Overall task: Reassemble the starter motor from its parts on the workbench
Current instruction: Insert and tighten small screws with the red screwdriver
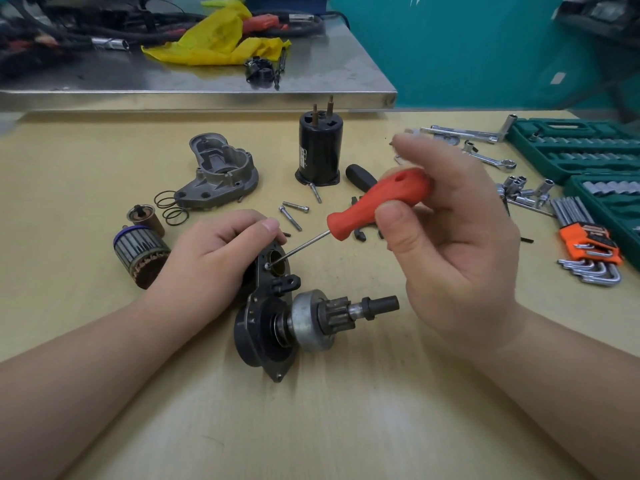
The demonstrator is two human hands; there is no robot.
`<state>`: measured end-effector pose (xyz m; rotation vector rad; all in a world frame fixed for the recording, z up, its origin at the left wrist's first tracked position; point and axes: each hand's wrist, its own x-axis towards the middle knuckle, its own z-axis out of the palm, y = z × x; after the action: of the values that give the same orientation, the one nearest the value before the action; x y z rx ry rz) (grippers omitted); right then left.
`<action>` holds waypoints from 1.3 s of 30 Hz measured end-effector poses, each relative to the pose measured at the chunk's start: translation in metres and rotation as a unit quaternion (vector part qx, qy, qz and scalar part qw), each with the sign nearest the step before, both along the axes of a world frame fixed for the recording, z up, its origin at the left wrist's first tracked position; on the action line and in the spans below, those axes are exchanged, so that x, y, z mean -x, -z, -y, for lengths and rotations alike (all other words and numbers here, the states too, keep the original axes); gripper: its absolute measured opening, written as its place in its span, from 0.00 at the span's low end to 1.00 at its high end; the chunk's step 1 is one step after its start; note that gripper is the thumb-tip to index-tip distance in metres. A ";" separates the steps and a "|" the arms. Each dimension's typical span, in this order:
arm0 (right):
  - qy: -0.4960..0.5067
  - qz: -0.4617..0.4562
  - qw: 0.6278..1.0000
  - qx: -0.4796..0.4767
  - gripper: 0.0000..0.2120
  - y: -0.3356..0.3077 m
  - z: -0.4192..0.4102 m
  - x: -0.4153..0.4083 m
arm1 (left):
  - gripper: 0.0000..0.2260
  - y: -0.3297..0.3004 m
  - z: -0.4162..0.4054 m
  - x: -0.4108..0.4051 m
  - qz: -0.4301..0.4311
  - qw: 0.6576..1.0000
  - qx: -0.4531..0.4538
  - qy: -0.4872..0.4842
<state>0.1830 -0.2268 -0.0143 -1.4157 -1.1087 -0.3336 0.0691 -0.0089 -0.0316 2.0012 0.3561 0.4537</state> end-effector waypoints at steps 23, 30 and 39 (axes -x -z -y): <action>-0.012 -0.011 1.000 -0.005 0.18 0.003 -0.001 -0.001 | 0.14 -0.003 0.003 0.000 -0.004 1.000 0.007 -0.006; -0.002 0.006 1.000 -0.025 0.17 0.002 -0.002 -0.002 | 0.14 -0.002 0.003 0.000 -0.003 1.000 0.009 -0.009; 0.020 -0.023 0.999 -0.037 0.12 -0.002 -0.001 0.001 | 0.13 -0.001 0.001 0.000 -0.006 1.000 0.001 -0.004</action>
<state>0.1824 -0.2255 -0.0128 -1.3748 -1.0227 -0.3654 0.0687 -0.0103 -0.0303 2.0022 0.3718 0.4458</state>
